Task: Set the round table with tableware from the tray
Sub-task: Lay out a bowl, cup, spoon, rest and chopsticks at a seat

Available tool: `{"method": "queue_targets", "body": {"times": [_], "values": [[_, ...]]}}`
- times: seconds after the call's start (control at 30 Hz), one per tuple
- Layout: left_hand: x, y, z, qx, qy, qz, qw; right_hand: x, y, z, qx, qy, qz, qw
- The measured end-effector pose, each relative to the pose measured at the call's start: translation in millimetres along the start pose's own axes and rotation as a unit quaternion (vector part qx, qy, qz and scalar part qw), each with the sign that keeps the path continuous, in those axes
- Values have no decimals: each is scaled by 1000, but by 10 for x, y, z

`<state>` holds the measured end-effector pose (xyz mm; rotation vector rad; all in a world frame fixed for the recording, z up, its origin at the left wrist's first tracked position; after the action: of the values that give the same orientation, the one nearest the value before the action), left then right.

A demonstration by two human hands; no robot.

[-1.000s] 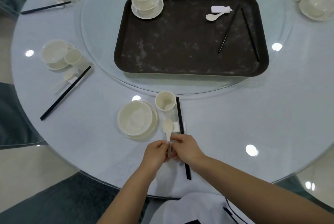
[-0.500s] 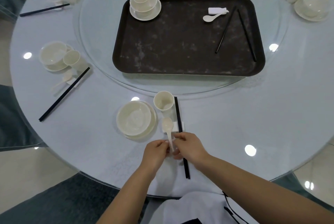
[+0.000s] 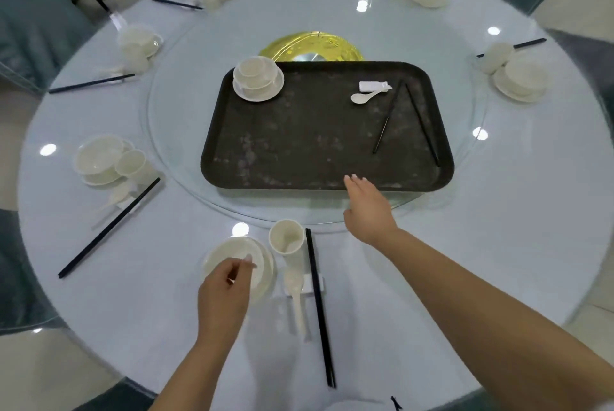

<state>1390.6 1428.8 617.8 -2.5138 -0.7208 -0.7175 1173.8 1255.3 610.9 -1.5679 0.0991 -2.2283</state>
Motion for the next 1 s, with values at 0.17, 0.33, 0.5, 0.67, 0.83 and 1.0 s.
{"method": "queue_targets", "body": {"times": [0.17,0.33,0.5,0.67,0.83,1.0], "values": [[5,330,-367,-37,27,10,999,-128,66,45,-21,-116,102,988],[-107,617,-576,-49,80,58,994,-157,68,-37,-12,-182,109,977],[-246,838,-684,-32,156,110,981,-122,71,-144,-9,-197,113,974],[-338,988,-781,-28,226,161,960,-18,93,-349,-29,-185,108,976],[-450,986,-899,-119,293,150,937,153,143,-618,-68,-167,104,978],[-613,986,-1014,-109,332,192,917,356,221,-836,-106,-149,92,979]]}}
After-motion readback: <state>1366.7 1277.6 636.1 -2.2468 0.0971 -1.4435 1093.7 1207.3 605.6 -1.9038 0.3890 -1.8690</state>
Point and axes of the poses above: each hand's wrist, its own y-axis towards the middle knuckle, its own x-axis out of the back of the hand, z = x × y, the point moved 1 cm from there along y, towards the middle knuckle
